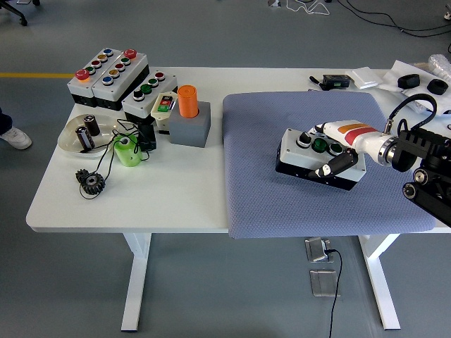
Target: Pick up the button,place it on the desk,press the button,press the button
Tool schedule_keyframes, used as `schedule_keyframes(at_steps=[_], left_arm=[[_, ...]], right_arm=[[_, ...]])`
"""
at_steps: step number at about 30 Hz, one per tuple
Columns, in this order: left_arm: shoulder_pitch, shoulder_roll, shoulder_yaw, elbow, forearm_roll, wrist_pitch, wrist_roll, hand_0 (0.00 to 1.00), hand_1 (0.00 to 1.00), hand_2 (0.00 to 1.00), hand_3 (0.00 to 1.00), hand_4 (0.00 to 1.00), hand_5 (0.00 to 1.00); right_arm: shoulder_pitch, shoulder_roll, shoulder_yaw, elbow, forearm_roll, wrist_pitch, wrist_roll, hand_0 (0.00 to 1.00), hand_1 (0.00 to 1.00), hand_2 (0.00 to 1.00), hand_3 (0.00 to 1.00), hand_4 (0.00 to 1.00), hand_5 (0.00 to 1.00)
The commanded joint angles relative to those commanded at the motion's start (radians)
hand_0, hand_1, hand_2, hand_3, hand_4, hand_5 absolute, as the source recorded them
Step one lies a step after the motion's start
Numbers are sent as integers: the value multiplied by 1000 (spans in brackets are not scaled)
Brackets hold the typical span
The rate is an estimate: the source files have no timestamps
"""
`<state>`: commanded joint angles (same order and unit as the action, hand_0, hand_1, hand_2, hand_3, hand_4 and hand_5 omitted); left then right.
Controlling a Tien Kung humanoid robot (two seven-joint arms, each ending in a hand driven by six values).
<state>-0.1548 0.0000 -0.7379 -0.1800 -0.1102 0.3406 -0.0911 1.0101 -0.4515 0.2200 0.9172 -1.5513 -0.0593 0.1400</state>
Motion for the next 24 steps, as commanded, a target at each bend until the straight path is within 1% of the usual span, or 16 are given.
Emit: schedule_keyframes(at_steps=[5,6,7,10,12,17,18,23,24], left_arm=[[3,1,4,0,-2,0,0,655,701,726,501,326,952],[3,1,3,0,-1,0,0,655,701,725,501,327,952],[2,1,2,0,-1,0,0,655,701,725,501,327,952],[-2,2,-9,0,7,1,1,655,701,725,501,327,952],[-4,3,-9,0,7,1,0,655,701,726,501,327,952],[-5,3,-7,0,2,0,-1,655,701,726,501,327,952],[-5,3,-7,0,2,0,-1,655,701,726,500,327,951],[-6,4,-4,0,-1,0,-2,655,701,726,500,327,951],[-6,3,-4,0,-2,0,-2,655,701,726,501,327,953]], right_arm=[[5,14,-29,-12,-33,-8,7,85,77,199,295,577,327],[7,16,-32,-15,-37,-10,11,95,90,206,314,560,304],[8,17,-34,-17,-39,-12,13,95,90,206,314,560,304],[18,17,-44,-24,-53,-22,25,95,90,206,314,560,304],[22,15,-45,-25,-65,-33,28,102,99,217,329,561,296],[24,15,-51,-22,-86,-49,32,102,99,217,329,561,296],[24,16,-52,-22,-87,-49,32,152,124,262,389,553,273],[27,21,-72,-26,-104,-54,24,152,124,262,389,553,273],[27,21,-74,-26,-107,-54,22,242,191,312,420,554,271]])
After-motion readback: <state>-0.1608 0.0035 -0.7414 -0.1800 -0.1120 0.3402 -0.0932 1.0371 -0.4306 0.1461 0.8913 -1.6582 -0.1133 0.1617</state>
